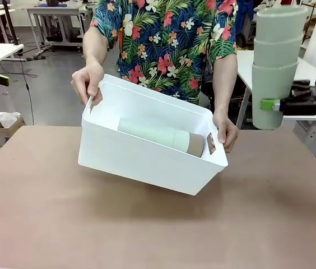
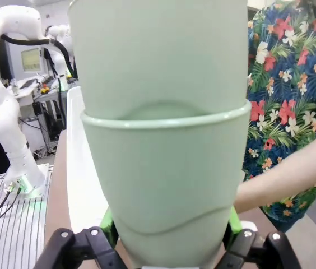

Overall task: Stack the cups and store them in the basket.
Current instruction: Place the stack of Reusable plastic cups into the Pantry Basket.

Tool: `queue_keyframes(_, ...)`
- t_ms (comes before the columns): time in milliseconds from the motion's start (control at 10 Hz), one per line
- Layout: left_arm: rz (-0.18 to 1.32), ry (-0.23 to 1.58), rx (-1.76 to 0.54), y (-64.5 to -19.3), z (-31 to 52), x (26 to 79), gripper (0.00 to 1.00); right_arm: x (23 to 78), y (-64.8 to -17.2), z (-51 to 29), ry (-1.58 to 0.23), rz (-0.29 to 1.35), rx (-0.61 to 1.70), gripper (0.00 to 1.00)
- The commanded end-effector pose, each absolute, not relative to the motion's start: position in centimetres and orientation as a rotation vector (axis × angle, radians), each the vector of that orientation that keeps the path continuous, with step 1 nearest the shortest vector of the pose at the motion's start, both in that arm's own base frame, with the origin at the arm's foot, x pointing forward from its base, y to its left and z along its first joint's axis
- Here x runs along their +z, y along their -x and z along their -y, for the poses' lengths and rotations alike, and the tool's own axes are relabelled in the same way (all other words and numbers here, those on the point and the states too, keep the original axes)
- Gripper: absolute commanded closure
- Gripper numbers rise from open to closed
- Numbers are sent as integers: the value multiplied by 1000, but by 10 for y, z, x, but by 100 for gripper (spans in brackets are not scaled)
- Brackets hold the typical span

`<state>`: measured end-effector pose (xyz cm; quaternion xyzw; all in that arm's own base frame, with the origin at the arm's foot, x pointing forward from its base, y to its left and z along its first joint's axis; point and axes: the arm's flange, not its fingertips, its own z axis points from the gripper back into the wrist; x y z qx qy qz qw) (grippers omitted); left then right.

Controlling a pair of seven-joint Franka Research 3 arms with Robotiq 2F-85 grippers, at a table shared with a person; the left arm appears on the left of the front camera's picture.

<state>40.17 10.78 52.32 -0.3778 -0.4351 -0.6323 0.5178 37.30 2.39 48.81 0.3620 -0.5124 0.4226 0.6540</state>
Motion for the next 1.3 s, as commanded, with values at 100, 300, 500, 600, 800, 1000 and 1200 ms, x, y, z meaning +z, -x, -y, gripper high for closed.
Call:
queue_keyframes(100, 1030, 901, -1510, -399, -106, 524, 0, 533, -349, -71, -733, 1096, 967, 15)
queue_keyframes(300, 1030, 901, -1510, -399, -106, 524, 0, 546, -357, -115, -665, 1048, 1009, 15)
queue_keyframes(500, 1030, 901, -1510, -399, -106, 524, 0, 544, -363, -149, -591, 1002, 1020, 15)
queue_keyframes(600, 1030, 901, -1510, -399, -106, 524, 0, 542, -368, -159, -574, 979, 1024, 15)
queue_keyframes(800, 1030, 901, -1510, -399, -106, 524, 0, 541, -389, -172, -625, 953, 1002, 15)
queue_keyframes(1000, 1030, 901, -1510, -399, -106, 524, 0, 531, -361, -164, -573, 995, 1056, 15)
queue_keyframes(1200, 1030, 901, -1510, -399, -106, 524, 0, 531, -361, -164, -573, 995, 1056, 15)
